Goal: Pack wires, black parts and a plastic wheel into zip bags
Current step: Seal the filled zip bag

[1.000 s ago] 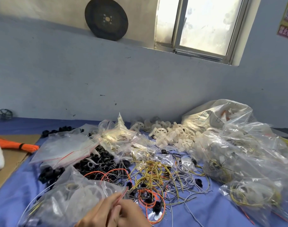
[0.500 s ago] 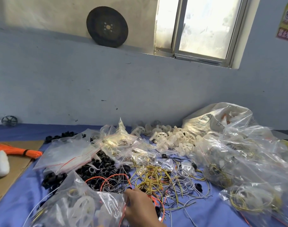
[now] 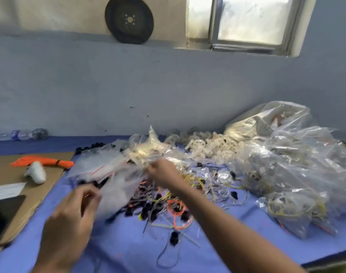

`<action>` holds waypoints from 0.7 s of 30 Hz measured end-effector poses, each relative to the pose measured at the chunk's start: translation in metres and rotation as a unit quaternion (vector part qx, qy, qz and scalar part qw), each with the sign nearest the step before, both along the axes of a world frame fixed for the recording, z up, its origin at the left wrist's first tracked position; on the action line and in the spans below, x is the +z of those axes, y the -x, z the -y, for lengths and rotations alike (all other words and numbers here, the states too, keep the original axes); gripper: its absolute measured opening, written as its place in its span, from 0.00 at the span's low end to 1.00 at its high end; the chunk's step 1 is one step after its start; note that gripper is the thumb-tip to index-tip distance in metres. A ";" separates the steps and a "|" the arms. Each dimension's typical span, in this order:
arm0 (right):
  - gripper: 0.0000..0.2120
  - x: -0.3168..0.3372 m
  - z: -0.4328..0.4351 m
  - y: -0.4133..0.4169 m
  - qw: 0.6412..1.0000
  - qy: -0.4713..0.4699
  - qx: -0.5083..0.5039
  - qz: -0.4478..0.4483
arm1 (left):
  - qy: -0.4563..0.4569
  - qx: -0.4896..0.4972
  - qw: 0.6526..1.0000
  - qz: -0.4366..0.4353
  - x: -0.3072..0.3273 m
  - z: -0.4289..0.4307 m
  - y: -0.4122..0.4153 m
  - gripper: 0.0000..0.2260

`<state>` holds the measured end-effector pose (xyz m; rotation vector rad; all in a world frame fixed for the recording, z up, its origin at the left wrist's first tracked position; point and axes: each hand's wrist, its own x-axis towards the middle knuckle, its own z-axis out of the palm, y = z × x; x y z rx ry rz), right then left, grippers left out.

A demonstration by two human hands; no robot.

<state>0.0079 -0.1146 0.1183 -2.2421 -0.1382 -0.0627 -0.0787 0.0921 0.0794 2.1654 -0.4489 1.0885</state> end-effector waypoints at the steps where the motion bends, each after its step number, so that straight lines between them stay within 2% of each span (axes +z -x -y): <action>1: 0.11 0.018 -0.001 0.000 1.000 -0.019 0.001 0.010 | 0.004 0.026 1.000 -0.012 0.011 -0.005 -0.003 0.04; 3: 0.10 0.049 -0.003 0.003 0.996 -0.090 0.009 0.028 | 0.013 0.033 0.999 -0.023 0.034 -0.016 -0.006 0.04; 6: 0.11 0.082 0.000 0.018 0.975 -0.216 0.023 0.040 | 0.083 -0.020 0.996 -0.041 0.062 -0.022 -0.009 0.04; 9: 0.10 0.093 0.010 0.041 0.955 -0.295 0.032 0.026 | 0.162 -0.090 0.976 -0.115 0.060 -0.019 0.001 0.04; 11: 0.12 0.088 0.022 0.058 0.947 -0.318 0.026 0.023 | 0.182 -0.130 0.962 -0.157 0.052 -0.009 0.010 0.03; 13: 0.13 0.077 0.036 0.072 0.945 -0.327 0.009 0.023 | 0.182 -0.136 0.961 -0.158 0.042 0.006 0.018 0.02; 17: 0.14 0.049 0.068 0.094 0.937 -0.349 -0.025 0.012 | 0.243 -0.149 0.943 -0.174 0.026 0.039 0.027 0.02; 21: 0.11 0.033 0.095 0.109 0.925 -0.378 -0.034 0.004 | 0.217 -0.153 0.950 -0.167 0.026 0.064 0.026 0.02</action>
